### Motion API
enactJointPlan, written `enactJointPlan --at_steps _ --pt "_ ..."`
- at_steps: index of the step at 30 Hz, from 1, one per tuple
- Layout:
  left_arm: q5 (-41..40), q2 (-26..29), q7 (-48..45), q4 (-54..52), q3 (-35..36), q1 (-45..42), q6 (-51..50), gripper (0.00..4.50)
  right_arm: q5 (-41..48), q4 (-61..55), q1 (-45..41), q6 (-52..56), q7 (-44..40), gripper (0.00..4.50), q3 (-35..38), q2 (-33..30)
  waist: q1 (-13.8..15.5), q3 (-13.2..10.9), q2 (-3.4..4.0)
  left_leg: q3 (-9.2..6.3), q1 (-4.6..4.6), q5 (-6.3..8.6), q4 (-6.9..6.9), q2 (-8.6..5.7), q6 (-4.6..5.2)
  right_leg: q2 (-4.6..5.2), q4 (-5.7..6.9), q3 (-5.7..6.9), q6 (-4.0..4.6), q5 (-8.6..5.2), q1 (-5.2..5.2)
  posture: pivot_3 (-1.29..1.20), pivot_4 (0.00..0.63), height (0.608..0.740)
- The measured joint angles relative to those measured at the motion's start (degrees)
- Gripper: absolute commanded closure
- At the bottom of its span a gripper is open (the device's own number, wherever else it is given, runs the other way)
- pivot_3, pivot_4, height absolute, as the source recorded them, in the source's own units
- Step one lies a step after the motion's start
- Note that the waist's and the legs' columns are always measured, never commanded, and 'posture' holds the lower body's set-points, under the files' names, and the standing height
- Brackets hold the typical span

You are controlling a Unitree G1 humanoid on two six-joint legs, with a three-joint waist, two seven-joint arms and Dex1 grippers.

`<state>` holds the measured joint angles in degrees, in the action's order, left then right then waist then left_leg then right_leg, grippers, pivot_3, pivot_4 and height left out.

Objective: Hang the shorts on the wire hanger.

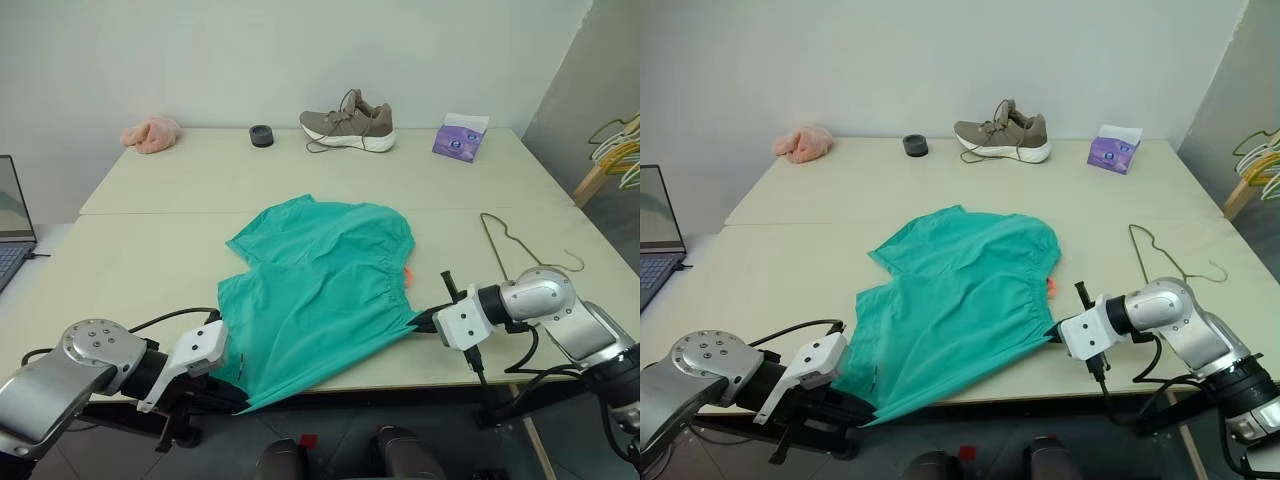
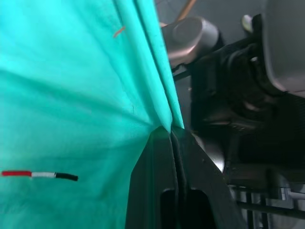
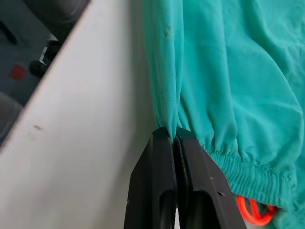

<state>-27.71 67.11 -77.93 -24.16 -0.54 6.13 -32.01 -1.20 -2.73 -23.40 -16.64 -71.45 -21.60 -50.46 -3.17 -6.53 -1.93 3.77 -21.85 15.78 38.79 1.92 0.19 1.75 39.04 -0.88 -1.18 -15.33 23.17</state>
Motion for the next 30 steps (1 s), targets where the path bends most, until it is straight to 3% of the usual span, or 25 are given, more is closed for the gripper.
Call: enactJointPlan --at_steps 5,6,9,16,20,23,27,30 --pt "1.47 -0.87 0.64 1.36 -0.83 1.15 3.37 4.5 0.1 -1.72 0.29 2.21 -1.34 4.48 0.0 -0.35 -0.06 0.0 0.0 0.03 0.01 0.0 -0.01 0.05 0.0 -0.04 0.01 0.01 -0.02 -0.03 0.02 -0.08 0.07 0.74" --pt "1.42 -1.04 0.8 1.25 -1.41 1.48 3.56 4.3 0.14 -2.0 0.44 2.52 -1.93 4.5 -0.02 -0.68 -0.04 0.0 0.0 0.04 0.01 0.0 -0.01 0.06 0.0 -0.04 0.01 0.0 -0.03 -0.03 0.02 -0.08 0.069 0.74" --pt "1.36 -0.86 0.33 1.25 -2.18 3.36 2.63 3.6 0.12 -2.17 0.96 3.86 -3.33 3.77 -0.07 -2.36 -0.04 0.0 0.0 0.07 0.0 0.0 0.0 0.06 0.0 -0.04 0.0 0.02 -0.03 -0.04 0.02 -0.08 0.067 0.74" --pt "1.18 -1.08 -0.18 1.18 -2.49 3.89 1.53 1.47 0.24 -1.57 0.92 4.8 -4.85 1.33 0.19 -3.38 -0.05 0.01 0.0 0.09 0.03 0.0 0.0 0.15 0.0 -0.12 0.02 0.02 -0.09 -0.07 0.02 -0.08 0.068 0.74" --pt "0.53 -1.7 -0.02 1.08 -2.24 3.79 1.13 0.22 5.44 -3.97 2.17 11.2 -7.88 0.0 2.28 -5.54 0.0 0.0 0.01 0.12 0.01 0.0 0.0 0.21 -0.01 -0.13 0.0 0.01 0.01 -0.03 0.03 -0.08 0.07 0.74" --pt "-2.0 -4.43 1.51 0.75 -1.02 2.22 -0.32 0.03 10.86 -6.3 2.48 18.84 -7.82 0.0 5.88 -5.56 0.12 0.0 0.0 0.12 0.01 0.01 0.01 0.28 -0.01 -0.17 0.0 0.02 0.06 0.0 0.02 -0.08 0.073 0.74" --pt "-6.21 -13.18 7.96 1.83 3.04 -4.33 -1.43 0.03 16.84 -6.35 2.7 29.32 -2.23 0.0 13.14 -3.06 0.36 0.07 -0.09 0.09 0.0 0.0 0.09 0.43 -0.01 -0.38 -0.01 0.01 0.05 0.07 -0.01 -0.09 0.076 0.74" --pt "-10.52 -13.5 9.39 1.6 5.39 -6.28 -5.01 0.03 20.08 -6.62 5.29 35.3 3.04 0.0 18.58 -0.78 0.27 0.08 -0.11 0.11 0.0 0.01 0.07 0.55 -0.02 -0.48 -0.03 -0.02 0.25 0.14 0.02 -0.09 0.078 0.74"
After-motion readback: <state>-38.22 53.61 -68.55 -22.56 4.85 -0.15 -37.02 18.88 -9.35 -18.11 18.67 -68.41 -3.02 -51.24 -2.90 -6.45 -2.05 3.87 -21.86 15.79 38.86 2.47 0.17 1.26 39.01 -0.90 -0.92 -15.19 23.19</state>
